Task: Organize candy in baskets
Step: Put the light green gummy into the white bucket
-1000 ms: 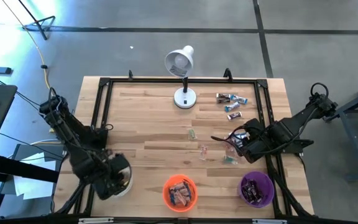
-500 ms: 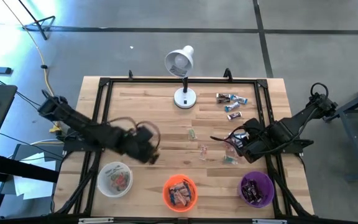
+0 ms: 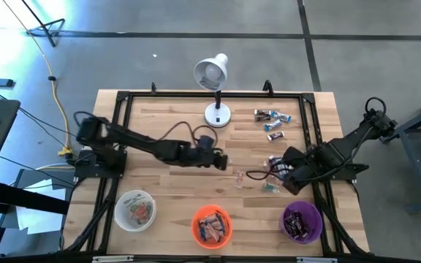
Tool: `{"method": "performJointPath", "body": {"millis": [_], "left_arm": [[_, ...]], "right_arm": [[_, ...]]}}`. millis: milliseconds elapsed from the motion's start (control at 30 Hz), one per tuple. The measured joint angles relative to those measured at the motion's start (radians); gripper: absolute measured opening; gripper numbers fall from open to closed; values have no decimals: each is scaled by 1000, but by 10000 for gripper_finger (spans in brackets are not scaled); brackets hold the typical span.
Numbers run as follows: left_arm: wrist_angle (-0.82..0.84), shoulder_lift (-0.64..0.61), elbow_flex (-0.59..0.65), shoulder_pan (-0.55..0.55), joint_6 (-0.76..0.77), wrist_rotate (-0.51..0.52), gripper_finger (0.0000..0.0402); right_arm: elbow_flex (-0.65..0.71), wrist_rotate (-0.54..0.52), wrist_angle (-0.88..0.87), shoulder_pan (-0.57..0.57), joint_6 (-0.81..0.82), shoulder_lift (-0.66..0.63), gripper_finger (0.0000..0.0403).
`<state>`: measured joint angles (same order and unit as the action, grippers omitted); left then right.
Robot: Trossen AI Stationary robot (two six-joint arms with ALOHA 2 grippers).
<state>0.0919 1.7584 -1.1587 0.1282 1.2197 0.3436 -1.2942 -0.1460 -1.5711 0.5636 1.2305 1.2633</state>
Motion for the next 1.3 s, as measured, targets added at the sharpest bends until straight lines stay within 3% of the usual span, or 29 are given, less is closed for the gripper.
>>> {"method": "performJointPath", "body": {"millis": [267,600,867,1100,1300], "left_arm": [[31,181,-142,-25,96,-29,127],[432,229,-353,-106,46,-21,126],[444,258,-367,-143,-3,-151,126],[439,277,-367,-141,101,-155,126],[442,277,-366,-128,163,-132,126]], "right_arm": [[0,52,0,-1,-157,0,144],[0,51,1,-49,-245,-24,144],[0,12,0,-129,-202,-109,144],[9,-18,2,-133,-292,-151,144],[114,-5,0,-134,-304,-246,144]]}}
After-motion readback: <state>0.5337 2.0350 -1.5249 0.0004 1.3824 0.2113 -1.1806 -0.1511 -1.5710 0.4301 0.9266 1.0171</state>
